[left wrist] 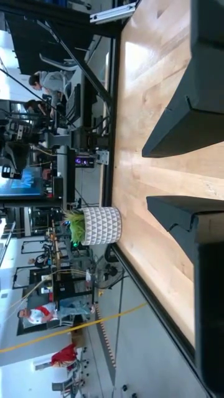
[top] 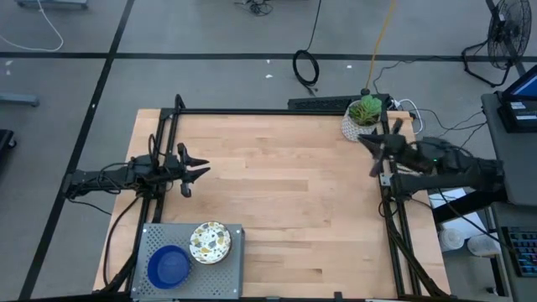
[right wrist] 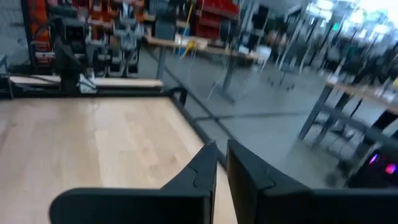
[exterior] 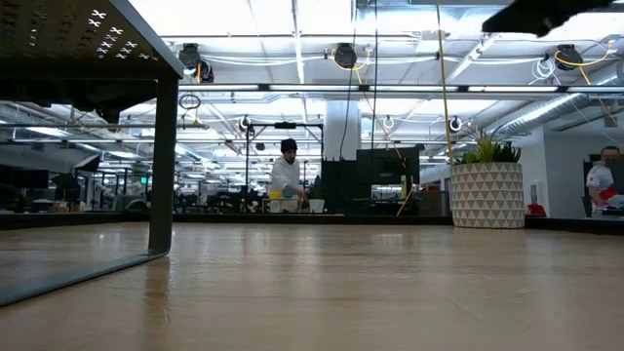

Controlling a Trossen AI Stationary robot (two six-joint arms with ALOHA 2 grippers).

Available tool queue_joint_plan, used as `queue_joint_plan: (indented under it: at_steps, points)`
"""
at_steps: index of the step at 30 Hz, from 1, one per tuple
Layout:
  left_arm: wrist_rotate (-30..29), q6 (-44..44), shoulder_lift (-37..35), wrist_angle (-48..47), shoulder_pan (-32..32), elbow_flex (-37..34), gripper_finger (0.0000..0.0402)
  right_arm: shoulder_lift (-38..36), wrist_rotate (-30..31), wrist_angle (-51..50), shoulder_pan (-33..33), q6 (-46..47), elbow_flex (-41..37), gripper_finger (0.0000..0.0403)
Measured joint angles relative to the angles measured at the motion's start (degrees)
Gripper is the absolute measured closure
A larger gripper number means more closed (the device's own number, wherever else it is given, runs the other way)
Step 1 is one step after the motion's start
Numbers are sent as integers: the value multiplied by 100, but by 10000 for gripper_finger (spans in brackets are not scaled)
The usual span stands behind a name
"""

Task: Pick & Place Mini bowls
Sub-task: Return to Home Position

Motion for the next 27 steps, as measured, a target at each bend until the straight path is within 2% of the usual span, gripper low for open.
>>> queue_joint_plan:
  at_steps: [2, 4, 9, 15, 20, 27]
  points:
    - [0, 0, -2, 0, 0, 0, 289, -429, -31, 27, 0, -49, -216, 380]
    - [0, 0, -1, 0, 0, 0, 289, -782, -38, 146, 0, 339, -521, 380]
    - [1, 0, 0, 2, 0, 0, 289, -1373, -34, 1260, 0, 380, -1601, 379]
    - [1, 0, -1, 2, 0, 0, 289, -1492, -36, 3405, 0, 147, -3086, 379]
    - [2, 0, 0, 4, 0, 2, 289, -1485, -54, 4575, 0, 134, -3978, 380]
    - [4, 0, 0, 3, 0, 7, 289, -1516, -222, 3931, -2, 318, -4081, 379]
